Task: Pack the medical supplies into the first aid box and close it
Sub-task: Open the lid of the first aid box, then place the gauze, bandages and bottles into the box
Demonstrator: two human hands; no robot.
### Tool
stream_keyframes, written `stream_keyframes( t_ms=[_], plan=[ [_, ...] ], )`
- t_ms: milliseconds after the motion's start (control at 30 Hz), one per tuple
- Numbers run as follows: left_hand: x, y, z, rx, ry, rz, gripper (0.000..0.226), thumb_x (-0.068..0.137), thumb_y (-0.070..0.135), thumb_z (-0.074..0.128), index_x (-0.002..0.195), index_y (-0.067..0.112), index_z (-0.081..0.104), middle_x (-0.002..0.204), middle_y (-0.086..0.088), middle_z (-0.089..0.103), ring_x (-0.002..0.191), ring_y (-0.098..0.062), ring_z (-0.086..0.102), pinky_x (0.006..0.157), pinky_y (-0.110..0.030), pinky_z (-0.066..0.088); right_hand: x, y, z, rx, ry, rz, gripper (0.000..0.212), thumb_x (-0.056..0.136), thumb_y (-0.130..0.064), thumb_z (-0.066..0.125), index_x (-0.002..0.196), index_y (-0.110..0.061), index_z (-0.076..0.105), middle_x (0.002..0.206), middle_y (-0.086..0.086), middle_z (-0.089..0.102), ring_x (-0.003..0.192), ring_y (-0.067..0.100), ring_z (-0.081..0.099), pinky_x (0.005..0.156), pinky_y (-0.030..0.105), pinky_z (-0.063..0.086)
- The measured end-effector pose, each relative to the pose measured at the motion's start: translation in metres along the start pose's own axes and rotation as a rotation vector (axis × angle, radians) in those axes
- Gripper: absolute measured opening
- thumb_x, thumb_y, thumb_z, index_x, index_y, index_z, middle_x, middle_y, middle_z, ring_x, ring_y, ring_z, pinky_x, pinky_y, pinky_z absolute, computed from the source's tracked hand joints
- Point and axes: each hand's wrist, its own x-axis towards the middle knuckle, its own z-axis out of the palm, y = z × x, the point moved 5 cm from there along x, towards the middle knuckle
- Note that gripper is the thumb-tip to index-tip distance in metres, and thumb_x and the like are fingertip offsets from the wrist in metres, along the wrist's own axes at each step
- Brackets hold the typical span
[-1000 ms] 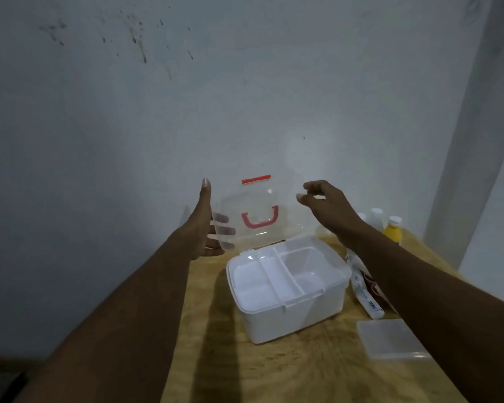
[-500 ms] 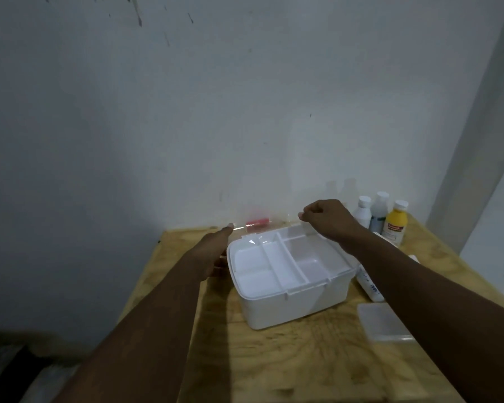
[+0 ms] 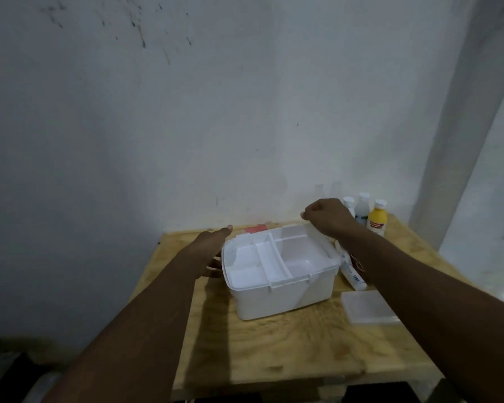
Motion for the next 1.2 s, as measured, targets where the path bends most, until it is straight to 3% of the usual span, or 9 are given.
stream_keyframes(
  t_ms=[133, 333, 467, 600, 800, 933, 1033, 1133, 1200],
  plan=[
    [-0.015, -0.010, 0.008, -0.018, 0.013, 0.043, 0.052, 0.092, 0.053, 0.059, 0.124, 0.012, 0.060, 0.113, -0.012, 0.068, 0.097, -0.032, 0.068, 0.089, -0.047, 0.059, -0.022, 0.011, -0.029, -0.089, 0.106, -0.046, 0.014, 0.084, -0.020, 0.059, 0.087, -0.013, 0.070, 0.095, 0.003, 0.072, 0.089, 0.019, 0.065, 0.076, 0.030, 0.050],
    [-0.032, -0.022, 0.018, -0.127, 0.072, 0.129, 0.047, 0.093, 0.041, 0.064, 0.127, 0.009, 0.057, 0.117, -0.013, 0.066, 0.100, -0.032, 0.066, 0.082, -0.042, 0.056, -0.072, 0.034, -0.054, -0.190, 0.016, -0.083, 0.014, 0.084, -0.016, 0.056, 0.077, -0.010, 0.066, 0.073, 0.000, 0.067, 0.065, 0.016, 0.062, 0.053, 0.022, 0.041],
    [-0.040, -0.030, 0.028, -0.186, 0.107, 0.158, 0.043, 0.096, 0.034, 0.061, 0.132, 0.011, 0.055, 0.121, -0.010, 0.065, 0.102, -0.030, 0.065, 0.084, -0.041, 0.054, -0.091, 0.056, -0.047, -0.464, -0.172, -0.099, 0.013, 0.081, -0.017, 0.066, 0.090, -0.012, 0.073, 0.085, -0.003, 0.067, 0.079, 0.012, 0.061, 0.065, 0.023, 0.047],
    [-0.042, -0.034, 0.028, -0.223, 0.162, 0.144, 0.042, 0.101, 0.031, 0.053, 0.136, 0.009, 0.055, 0.121, -0.010, 0.064, 0.105, -0.031, 0.063, 0.093, -0.045, 0.054, -0.100, 0.078, -0.031, -0.762, -0.419, -0.056, 0.049, 0.077, -0.039, 0.078, 0.119, -0.018, 0.066, 0.114, 0.001, 0.065, 0.102, 0.018, 0.059, 0.090, 0.032, 0.050],
    [-0.032, -0.033, 0.024, -0.251, 0.175, 0.130, 0.046, 0.102, 0.035, 0.051, 0.140, 0.009, 0.053, 0.128, -0.013, 0.064, 0.109, -0.033, 0.062, 0.095, -0.045, 0.052, -0.098, 0.073, -0.027, -0.979, -0.476, -0.084, 0.061, 0.074, -0.056, 0.075, 0.119, -0.017, 0.064, 0.112, 0.001, 0.065, 0.100, 0.019, 0.057, 0.084, 0.031, 0.049],
    [-0.028, -0.037, 0.024, -0.290, 0.134, 0.125, 0.041, 0.098, 0.042, 0.054, 0.127, 0.013, 0.060, 0.114, -0.009, 0.069, 0.097, -0.029, 0.065, 0.088, -0.041, 0.051, -0.097, 0.068, -0.027, -0.930, -0.505, -0.078, 0.049, 0.071, -0.048, 0.081, 0.102, -0.021, 0.053, 0.106, -0.001, 0.059, 0.092, 0.017, 0.053, 0.065, 0.026, 0.041],
    [-0.027, -0.046, 0.024, -0.361, 0.063, 0.091, 0.047, 0.089, 0.053, 0.057, 0.118, 0.018, 0.066, 0.110, -0.010, 0.073, 0.099, -0.034, 0.067, 0.087, -0.043, 0.053, -0.091, 0.049, -0.045, -0.860, -0.456, -0.089, 0.042, 0.071, -0.043, 0.082, 0.094, -0.021, 0.055, 0.103, 0.001, 0.061, 0.092, 0.019, 0.055, 0.068, 0.028, 0.044],
    [-0.025, -0.053, 0.029, -0.400, -0.061, 0.077, 0.060, 0.074, 0.067, 0.060, 0.116, 0.025, 0.072, 0.110, -0.012, 0.077, 0.109, -0.041, 0.068, 0.076, -0.044, 0.057, -0.080, 0.000, -0.086, -0.756, -0.274, -0.156, 0.043, 0.069, -0.046, 0.083, 0.090, -0.016, 0.061, 0.091, 0.002, 0.063, 0.084, 0.020, 0.058, 0.064, 0.027, 0.042],
    [-0.024, -0.054, 0.031, -0.454, -0.099, 0.091, 0.054, 0.082, 0.064, 0.058, 0.117, 0.026, 0.072, 0.109, -0.011, 0.078, 0.106, -0.039, 0.069, 0.063, -0.038, 0.059, -0.074, -0.037, -0.107, -0.512, -0.081, -0.209, 0.044, 0.066, -0.048, 0.084, 0.087, -0.015, 0.064, 0.084, 0.003, 0.063, 0.074, 0.017, 0.057, 0.059, 0.025, 0.040]
  ],
)
